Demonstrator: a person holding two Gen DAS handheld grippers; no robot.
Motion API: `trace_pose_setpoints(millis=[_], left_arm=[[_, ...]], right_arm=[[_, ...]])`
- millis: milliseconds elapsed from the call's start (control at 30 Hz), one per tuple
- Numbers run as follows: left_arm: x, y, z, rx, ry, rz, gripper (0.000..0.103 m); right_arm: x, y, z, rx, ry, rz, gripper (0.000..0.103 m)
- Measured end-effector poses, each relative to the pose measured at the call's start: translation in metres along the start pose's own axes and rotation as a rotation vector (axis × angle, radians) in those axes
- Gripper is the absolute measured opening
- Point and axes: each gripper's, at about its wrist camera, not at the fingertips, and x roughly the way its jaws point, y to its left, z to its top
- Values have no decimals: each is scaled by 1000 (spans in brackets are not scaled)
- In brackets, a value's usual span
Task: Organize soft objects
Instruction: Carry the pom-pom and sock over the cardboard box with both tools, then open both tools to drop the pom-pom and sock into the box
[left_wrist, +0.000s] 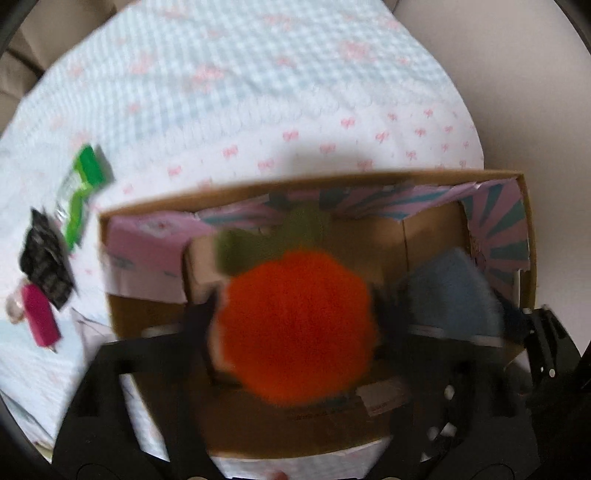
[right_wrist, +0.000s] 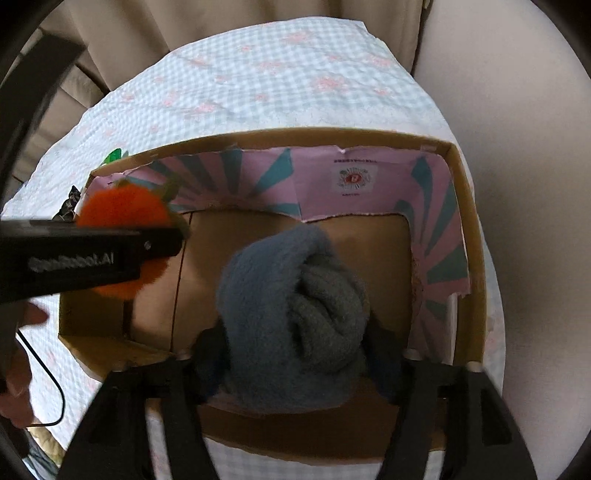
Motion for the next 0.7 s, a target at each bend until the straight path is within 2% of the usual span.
trace_pose_setpoints(millis=[33, 67, 433, 700], left_arm=[[-6, 0, 1, 3, -24, 6, 103], [-10, 0, 1, 5, -30, 7, 103], [-35, 9, -4, -17, -57, -37, 103], [-87, 16, -24, -19, -129, -51, 103]], right_arm=[[-1, 1, -1, -6, -13, -9, 93], [-4, 2, -2, -15, -29, -19, 102], [-35, 8, -9, -13, -80, -40, 103], [-85, 17, -10, 25, -155, -34, 103]])
